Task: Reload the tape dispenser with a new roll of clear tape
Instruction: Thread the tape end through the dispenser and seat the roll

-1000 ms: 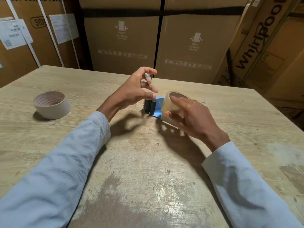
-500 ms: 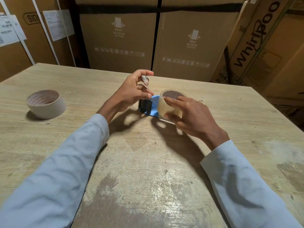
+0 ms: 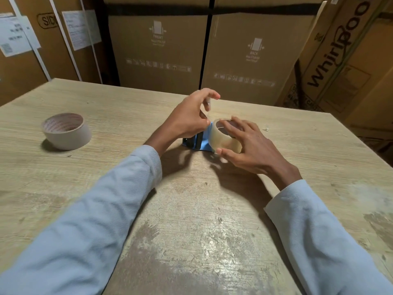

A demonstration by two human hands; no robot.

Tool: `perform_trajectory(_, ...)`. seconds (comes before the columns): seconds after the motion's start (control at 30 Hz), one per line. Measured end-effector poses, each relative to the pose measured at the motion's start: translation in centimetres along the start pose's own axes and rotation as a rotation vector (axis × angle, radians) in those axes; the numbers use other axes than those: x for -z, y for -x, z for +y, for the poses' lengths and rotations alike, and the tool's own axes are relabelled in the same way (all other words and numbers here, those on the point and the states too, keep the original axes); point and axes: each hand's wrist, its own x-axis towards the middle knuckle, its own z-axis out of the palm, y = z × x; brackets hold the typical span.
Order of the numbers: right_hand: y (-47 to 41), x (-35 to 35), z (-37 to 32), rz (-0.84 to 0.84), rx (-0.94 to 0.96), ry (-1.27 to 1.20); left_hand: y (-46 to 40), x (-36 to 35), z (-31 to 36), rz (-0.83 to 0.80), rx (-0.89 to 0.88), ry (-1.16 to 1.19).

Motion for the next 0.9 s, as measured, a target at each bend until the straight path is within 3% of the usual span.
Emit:
perform_trajectory(0.13,-0.3,-0.2,0.2,0.000,-0.013,-0.013,-0.8,-0.6,-0.1,-0.055,0.042,-0.080)
perform_trajectory(0.3,-0.4,-0.6,0.5,-0.024,-0.027,0.028,-1.2,-0.1,-0.7,-0.188,0.040,0.083)
perform_trajectory(0.47,-0.6,-0.6,0.5,-0.029,-0.017,0.051,-1.0,0.0,-1.2,-0.129,0.027,0.101)
perform_trajectory(0.7,-0.2,-0.6,-0.1,0.034,-0.122,0.069,0.0,-0.6,-0.5,-0.128,-0.149,-0.182)
perform_trajectory(0.9,0.0,-0.7,0.0,0.057,-0.085,-0.027,0.5,-1.0,-1.3,0.025,-0.052,0.019)
